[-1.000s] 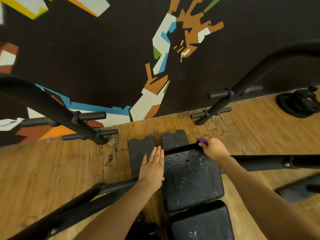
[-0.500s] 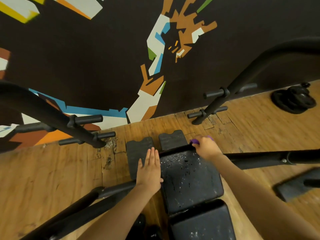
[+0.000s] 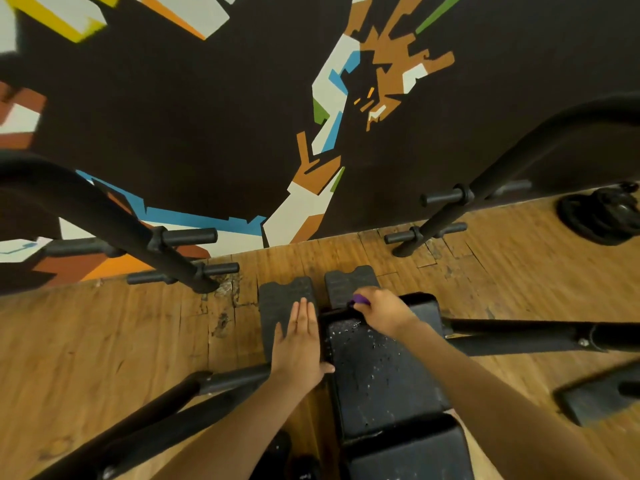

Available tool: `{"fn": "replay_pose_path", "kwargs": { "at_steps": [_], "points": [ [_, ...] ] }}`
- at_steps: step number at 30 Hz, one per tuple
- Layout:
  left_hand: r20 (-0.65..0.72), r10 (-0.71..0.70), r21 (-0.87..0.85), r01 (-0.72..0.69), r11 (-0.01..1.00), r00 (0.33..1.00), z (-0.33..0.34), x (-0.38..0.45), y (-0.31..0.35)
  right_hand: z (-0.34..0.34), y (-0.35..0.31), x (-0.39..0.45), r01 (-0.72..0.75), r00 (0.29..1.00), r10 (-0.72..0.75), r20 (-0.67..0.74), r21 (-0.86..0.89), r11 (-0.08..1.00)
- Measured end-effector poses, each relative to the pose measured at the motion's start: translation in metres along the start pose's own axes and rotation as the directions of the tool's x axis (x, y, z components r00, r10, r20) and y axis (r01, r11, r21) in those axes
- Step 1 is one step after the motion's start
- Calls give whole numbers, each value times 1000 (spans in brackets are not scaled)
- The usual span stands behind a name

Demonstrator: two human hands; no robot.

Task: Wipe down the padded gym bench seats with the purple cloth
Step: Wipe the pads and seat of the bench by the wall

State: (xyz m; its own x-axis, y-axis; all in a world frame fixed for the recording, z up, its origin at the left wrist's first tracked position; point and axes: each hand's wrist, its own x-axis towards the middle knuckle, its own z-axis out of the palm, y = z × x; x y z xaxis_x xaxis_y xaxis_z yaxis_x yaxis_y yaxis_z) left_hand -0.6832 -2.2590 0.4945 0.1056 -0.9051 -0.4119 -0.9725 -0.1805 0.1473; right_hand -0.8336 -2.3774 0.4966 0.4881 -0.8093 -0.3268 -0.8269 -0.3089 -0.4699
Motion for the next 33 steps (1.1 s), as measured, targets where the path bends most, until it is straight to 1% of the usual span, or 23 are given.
{"fn": "replay_pose_path", "kwargs": {
  "at_steps": [2, 5, 8, 10, 13, 15, 17, 19, 21, 23, 25, 26, 28, 29, 32, 33],
  "points": [
    [-4, 57, 41, -57, 998, 998, -2, 1, 1, -18, 28, -7, -85, 996, 85, -18, -18, 996],
    [16, 105, 59, -106, 993, 994, -1, 2, 6, -30, 53, -13, -181, 978, 178, -108, -12, 983],
    [19, 90, 26, -91, 996, 996, 4, 2, 9, -14, 36, -13, -203, 957, 195, -215, -15, 979],
    [13, 78, 19, -79, 997, 997, 6, 1, 11, 5, 10, -10, -127, 957, 123, -263, 2, 992],
    [14, 57, 22, -57, 998, 998, 4, -2, 13, 32, -30, -11, 59, 974, -58, -219, -1, 998],
    [15, 45, 27, -45, 999, 999, 2, -3, 14, 33, -35, -16, 145, 969, -151, -197, -43, 988],
    [11, 50, 48, -51, 998, 999, 1, -4, 14, 21, -19, -24, 172, 963, -174, -204, -27, 985],
    [-6, 84, 87, -83, 993, 996, 0, -5, 11, 4, 10, -34, 116, 968, -115, -224, -10, 993],
    [-10, 143, 134, -140, 981, 990, -1, -4, 8, -14, 46, -40, 6, 960, 6, -279, 40, 999],
    [1, 181, 160, -179, 971, 983, 0, -3, 6, -26, 72, -43, -95, 937, 133, -324, 129, 987],
    [10, 183, 157, -182, 971, 983, 1, -2, 6, -24, 80, -43, -160, 906, 220, -361, 190, 969],
    [12, 178, 156, -178, 972, 984, 2, -2, 7, -19, 75, -42, -175, 889, 237, -393, 189, 966],
    [11, 168, 159, -167, 973, 986, 3, -1, 8, 0, 55, -40, -140, 860, 199, -470, 157, 978],
    [11, 163, 161, -162, 974, 987, 3, -1, 9, 13, 40, -40, -93, 863, 151, -482, 142, 985],
    [10, 143, 155, -143, 977, 990, 1, -1, 11, 51, -7, -41, 123, 906, -98, -411, 34, 992],
    [9, 135, 156, -134, 979, 991, 0, -2, 12, 60, -16, -41, 181, 906, -169, -389, -7, 984]
  ]
}}
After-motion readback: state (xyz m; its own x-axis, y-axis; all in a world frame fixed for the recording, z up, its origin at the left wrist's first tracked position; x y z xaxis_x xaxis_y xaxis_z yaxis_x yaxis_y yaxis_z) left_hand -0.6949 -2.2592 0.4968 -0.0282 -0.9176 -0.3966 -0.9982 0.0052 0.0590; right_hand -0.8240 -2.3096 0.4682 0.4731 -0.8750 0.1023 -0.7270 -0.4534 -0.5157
